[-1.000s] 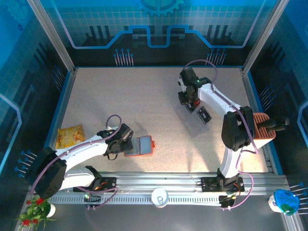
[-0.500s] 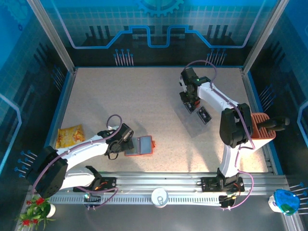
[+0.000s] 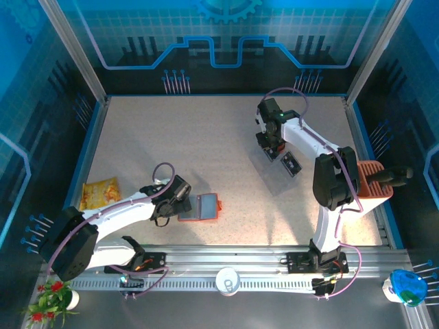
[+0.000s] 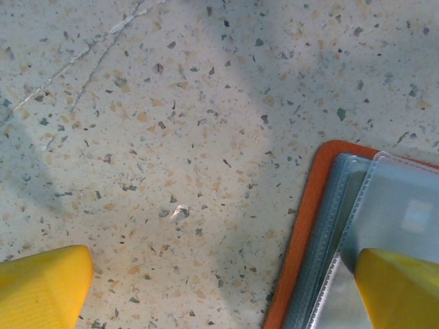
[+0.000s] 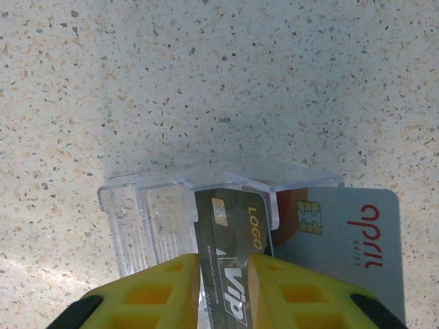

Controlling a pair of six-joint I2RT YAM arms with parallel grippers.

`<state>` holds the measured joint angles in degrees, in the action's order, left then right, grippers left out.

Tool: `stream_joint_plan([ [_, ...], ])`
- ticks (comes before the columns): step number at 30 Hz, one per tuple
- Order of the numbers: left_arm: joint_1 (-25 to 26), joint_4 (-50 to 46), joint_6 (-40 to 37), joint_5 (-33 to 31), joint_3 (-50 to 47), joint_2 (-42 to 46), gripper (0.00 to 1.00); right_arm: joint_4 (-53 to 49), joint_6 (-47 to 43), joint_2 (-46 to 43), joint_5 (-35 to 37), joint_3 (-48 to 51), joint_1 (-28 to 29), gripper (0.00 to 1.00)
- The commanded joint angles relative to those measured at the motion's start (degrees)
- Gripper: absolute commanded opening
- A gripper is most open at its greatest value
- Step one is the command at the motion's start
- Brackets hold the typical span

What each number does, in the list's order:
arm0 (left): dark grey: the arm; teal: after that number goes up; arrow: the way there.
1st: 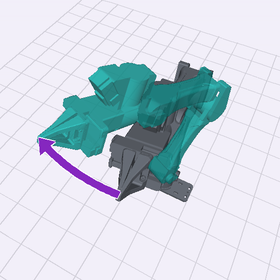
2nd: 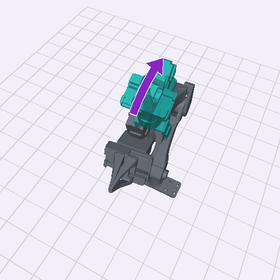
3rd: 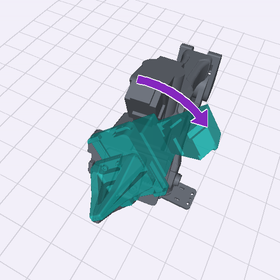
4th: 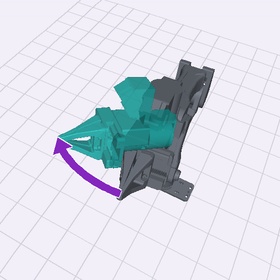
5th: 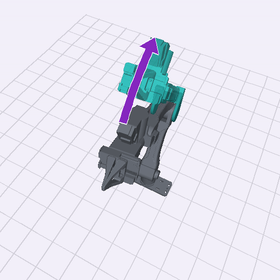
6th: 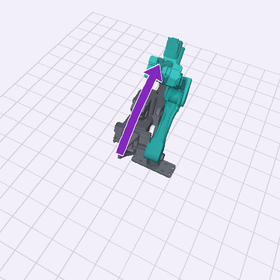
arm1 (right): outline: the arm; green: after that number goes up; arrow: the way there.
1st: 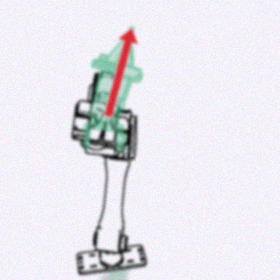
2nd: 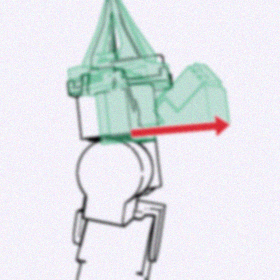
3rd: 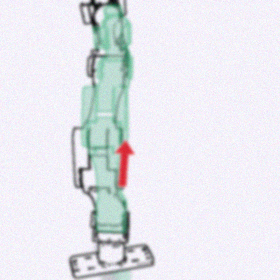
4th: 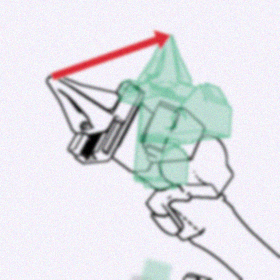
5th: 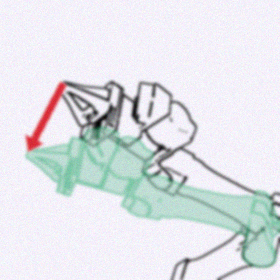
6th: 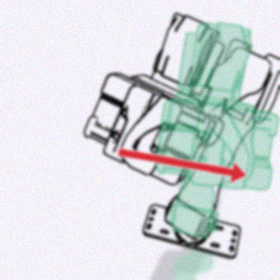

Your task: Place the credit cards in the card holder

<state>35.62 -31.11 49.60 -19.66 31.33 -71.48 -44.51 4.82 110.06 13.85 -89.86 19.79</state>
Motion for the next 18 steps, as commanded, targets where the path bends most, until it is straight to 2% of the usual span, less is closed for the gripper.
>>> stream_joint_plan([
  [1,-0.5,-1.5,0.5,1.0,-0.6,-1.5,0.99,-0.8,-0.9,-2.6,-0.2,0.2,-0.5,0.29],
  [8,-0.5,-1.4,0.4,1.1,-0.4,-1.7,0.99,-1.9,-1.3,-3.4,2.7,-1.8,-0.8,0.32],
  [18,-0.5,-1.5,0.3,1.1,-0.5,-1.2,0.99,-1.4,-1.2,-1.4,2.9,0.3,-1.8,0.33],
])
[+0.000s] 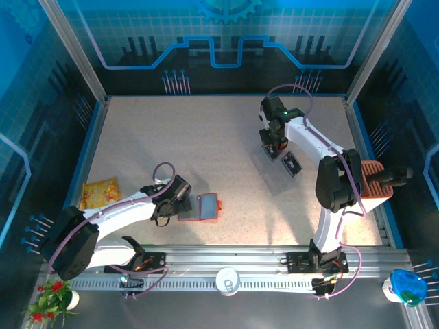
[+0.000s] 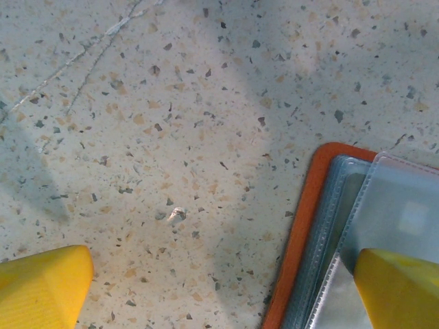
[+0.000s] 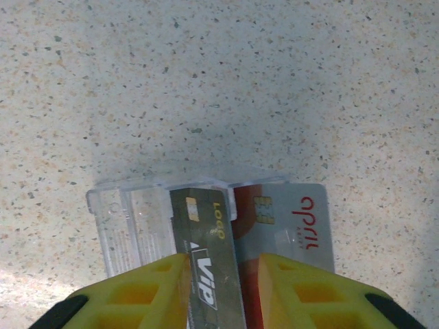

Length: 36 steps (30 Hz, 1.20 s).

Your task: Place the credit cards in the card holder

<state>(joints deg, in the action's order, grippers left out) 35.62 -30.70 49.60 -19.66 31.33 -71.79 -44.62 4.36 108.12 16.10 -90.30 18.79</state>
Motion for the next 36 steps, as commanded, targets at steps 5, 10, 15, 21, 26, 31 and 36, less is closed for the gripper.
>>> stream_joint_plan([
  [5,-0.6,-1.7,0.3,1.1,-0.5,-1.0,0.99,-1.3,-0.7,2.0,-0.4,1.5,-0.9,0.32],
  [10,-0.6,-1.6,0.1,1.1,-0.5,-1.2,0.99,-1.3,-0.7,2.3,-1.4,2.0,-0.9,0.24],
  [15,-0.6,-1.3,0.1,1.0,-0.4,-1.4,0.99,-1.5,-1.0,1.8,-2.3,1.3,-0.9,0.10],
  [21,-0.6,-1.4,0.0,1.7,-0.1,-1.3,0.99,-2.4,-1.7,0.1,-6.1,-0.3,-0.9,0.00],
  [26,-0.6,-2.6,-1.0,2.1,1.3,0.5,0.99,-4.1,-1.5,-2.9,-9.4,-2.2,-0.9,0.00],
  [31,-0.9,-3.7,-2.6,2.4,3.2,1.7,0.99,-4.1,1.0,-7.6,-12.6,-2.5,0.3,0.00],
  [36,-1.2,-3.8,-3.6,2.3,3.6,1.7,0.99,-0.2,6.2,-13.6,-15.7,2.6,4.1,0.00],
])
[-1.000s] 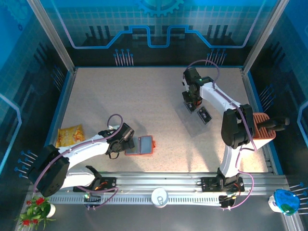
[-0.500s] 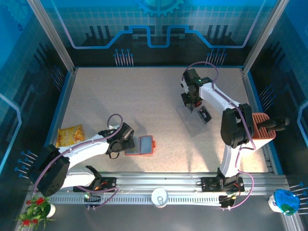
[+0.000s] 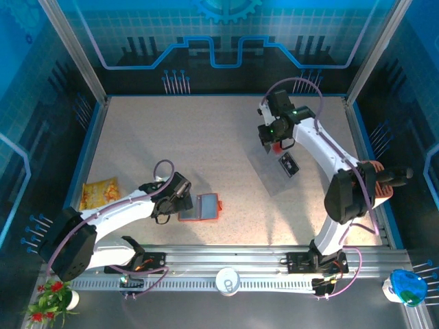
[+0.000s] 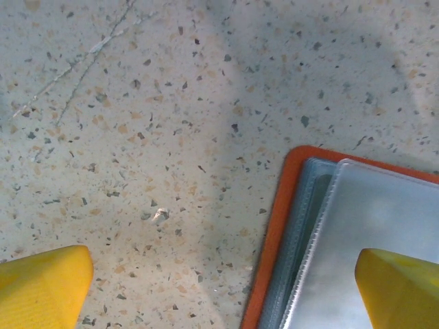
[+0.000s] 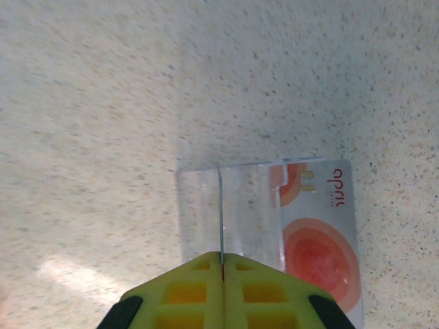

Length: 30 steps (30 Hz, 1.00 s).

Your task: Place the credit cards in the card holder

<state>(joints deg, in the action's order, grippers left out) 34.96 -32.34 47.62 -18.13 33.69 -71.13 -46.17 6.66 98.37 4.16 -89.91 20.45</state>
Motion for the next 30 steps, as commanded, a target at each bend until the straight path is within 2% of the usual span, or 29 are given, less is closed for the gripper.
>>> stream_joint_plan([
  [1,-0.6,-2.2,-1.6,0.7,1.0,1.0,0.99,3.5,5.9,-5.3,-4.8,4.6,3.6,0.00],
  [5,-0.5,-2.0,-0.8,0.6,-1.1,1.6,0.99,16.4,15.9,-11.7,-10.1,16.3,8.7,0.00],
  [8,-0.6,-1.7,-0.1,1.0,-2.8,1.7,0.99,27.2,23.4,-14.7,-10.9,24.8,13.7,0.00],
  [11,-0.5,-1.7,0.9,1.3,-4.2,2.2,0.99,38.7,31.4,-16.3,-10.9,32.8,18.4,0.00],
  [15,-0.5,-1.9,2.1,1.3,-6.1,4.0,0.99,51.5,40.0,-15.7,-6.8,41.1,24.7,0.00],
  [23,-0.6,-1.9,2.7,1.6,-7.1,5.3,0.99,67.9,48.1,-11.6,2.7,48.4,33.4,0.00],
  [30,-0.5,-1.9,2.8,1.4,-6.9,4.7,0.99,78.6,51.5,-5.5,3.9,50.8,36.4,0.00],
])
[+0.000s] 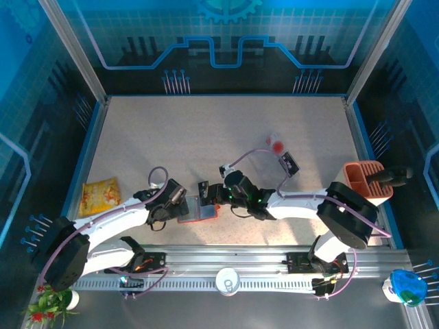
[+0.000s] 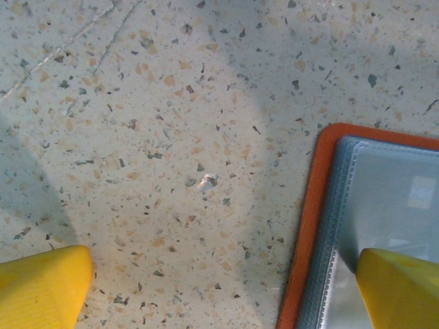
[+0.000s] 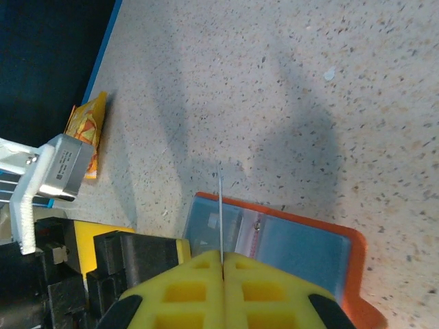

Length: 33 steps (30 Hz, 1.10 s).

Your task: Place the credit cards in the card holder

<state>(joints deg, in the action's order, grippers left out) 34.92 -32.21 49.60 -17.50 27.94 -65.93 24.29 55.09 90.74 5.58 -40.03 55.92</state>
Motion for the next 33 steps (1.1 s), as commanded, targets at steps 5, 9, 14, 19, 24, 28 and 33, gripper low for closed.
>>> stream_joint_plan([
  [5,-0.5,-2.1,0.9,0.7,-1.2,-0.6,0.99,12.6,4.9,5.4,2.5,2.2,1.8,0.00],
  [9,-0.5,-2.2,0.9,0.7,-1.2,-0.5,0.99,15.5,6.3,7.5,2.2,2.8,2.0,0.00],
  [14,-0.5,-2.2,0.8,0.7,-1.2,-0.5,0.99,17.7,7.4,9.5,1.9,3.0,2.5,0.00],
  [19,-0.5,-2.2,0.8,0.9,-1.2,-0.5,0.99,18.1,7.6,10.4,1.9,3.3,2.7,0.00],
  [24,-0.5,-2.1,0.8,0.8,-1.2,-0.5,0.99,18.6,7.9,11.1,2.0,3.7,2.8,0.00],
  [28,-0.5,-1.9,0.7,0.8,-1.2,-0.7,0.99,19.7,8.7,12.1,1.5,4.1,2.9,0.00],
  [33,-0.5,-1.9,0.7,0.9,-1.1,-0.8,0.99,20.8,9.2,13.0,1.2,4.7,3.1,0.00],
])
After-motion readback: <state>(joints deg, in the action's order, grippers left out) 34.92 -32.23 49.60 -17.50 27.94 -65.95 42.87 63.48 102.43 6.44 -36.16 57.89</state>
